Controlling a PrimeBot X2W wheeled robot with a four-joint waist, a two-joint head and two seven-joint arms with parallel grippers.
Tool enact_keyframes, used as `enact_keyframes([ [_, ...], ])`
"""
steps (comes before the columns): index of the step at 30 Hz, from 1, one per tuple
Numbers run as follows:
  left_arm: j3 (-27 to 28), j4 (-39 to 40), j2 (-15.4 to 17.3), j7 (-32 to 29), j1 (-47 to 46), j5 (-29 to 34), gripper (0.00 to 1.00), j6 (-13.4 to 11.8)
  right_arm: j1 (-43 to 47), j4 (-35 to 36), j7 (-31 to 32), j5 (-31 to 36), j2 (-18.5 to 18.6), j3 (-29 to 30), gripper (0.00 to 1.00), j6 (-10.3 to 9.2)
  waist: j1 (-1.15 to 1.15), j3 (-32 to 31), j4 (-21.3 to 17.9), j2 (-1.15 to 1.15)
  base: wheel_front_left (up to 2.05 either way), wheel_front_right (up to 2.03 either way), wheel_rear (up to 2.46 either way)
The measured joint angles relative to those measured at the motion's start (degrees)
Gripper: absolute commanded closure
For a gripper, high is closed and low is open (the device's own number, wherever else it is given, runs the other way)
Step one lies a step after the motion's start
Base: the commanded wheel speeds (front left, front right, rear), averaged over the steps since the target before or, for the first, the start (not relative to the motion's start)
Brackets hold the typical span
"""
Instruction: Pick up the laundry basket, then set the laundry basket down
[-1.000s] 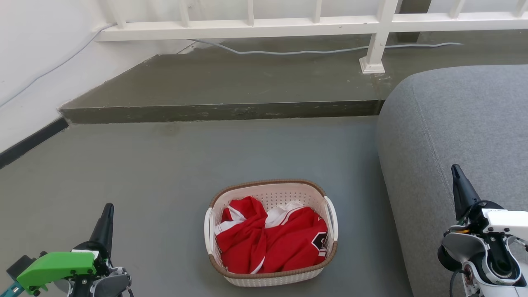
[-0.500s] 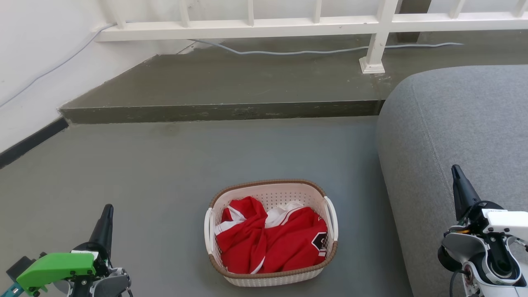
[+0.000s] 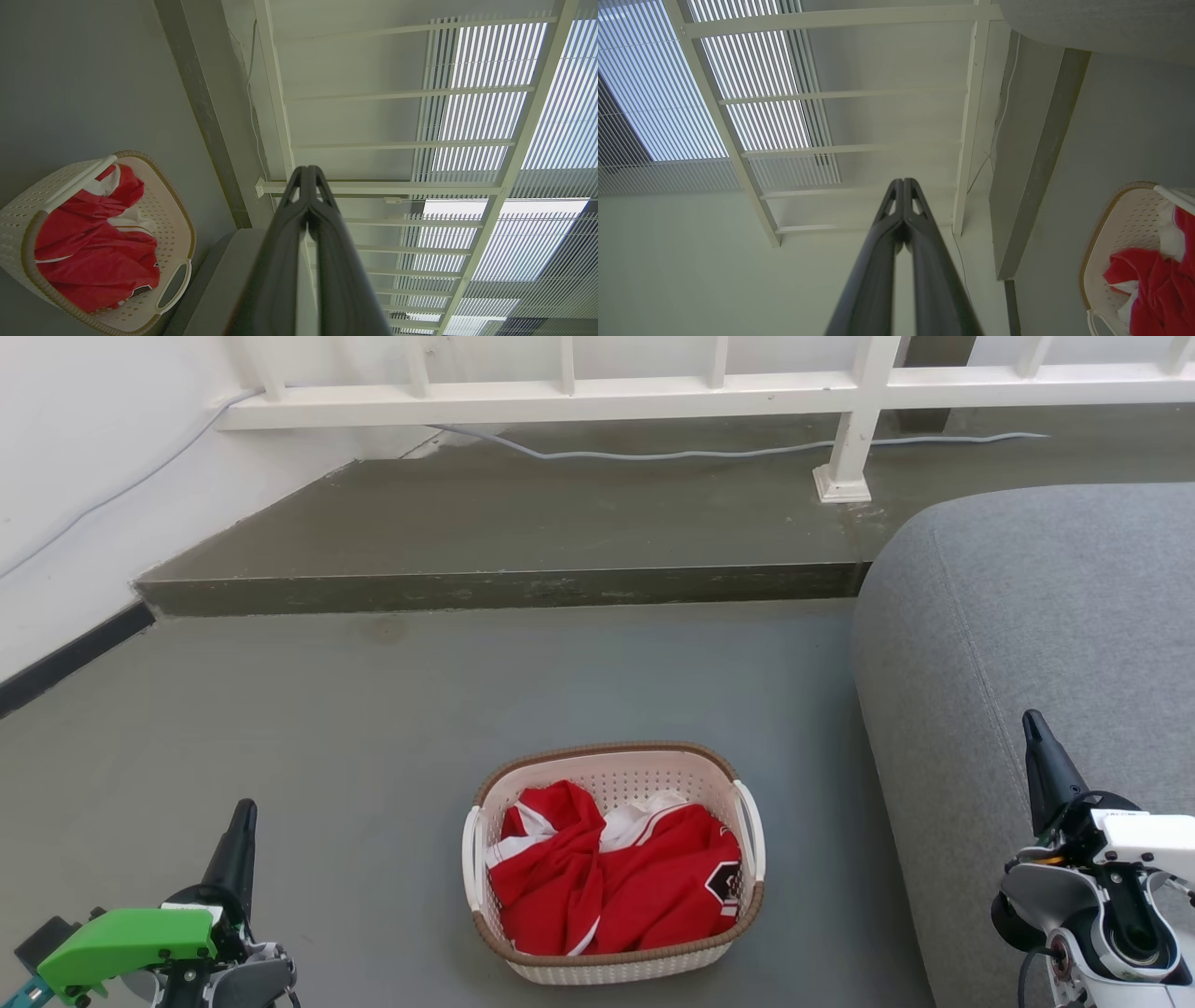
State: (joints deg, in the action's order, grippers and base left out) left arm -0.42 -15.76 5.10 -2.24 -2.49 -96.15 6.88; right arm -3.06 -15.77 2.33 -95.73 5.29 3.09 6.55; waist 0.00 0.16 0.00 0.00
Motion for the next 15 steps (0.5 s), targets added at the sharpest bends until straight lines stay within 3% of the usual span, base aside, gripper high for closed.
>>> enact_keyframes([
  [15,0.07,-0.1,0.0,-0.01,-0.07,0.0,1.0,0.02,-0.02,-0.1,0.31,0.0,0.0,0.07,1.0,0.0,0.0,-0.01,0.0,0.0,0.0,0.0,0.0],
])
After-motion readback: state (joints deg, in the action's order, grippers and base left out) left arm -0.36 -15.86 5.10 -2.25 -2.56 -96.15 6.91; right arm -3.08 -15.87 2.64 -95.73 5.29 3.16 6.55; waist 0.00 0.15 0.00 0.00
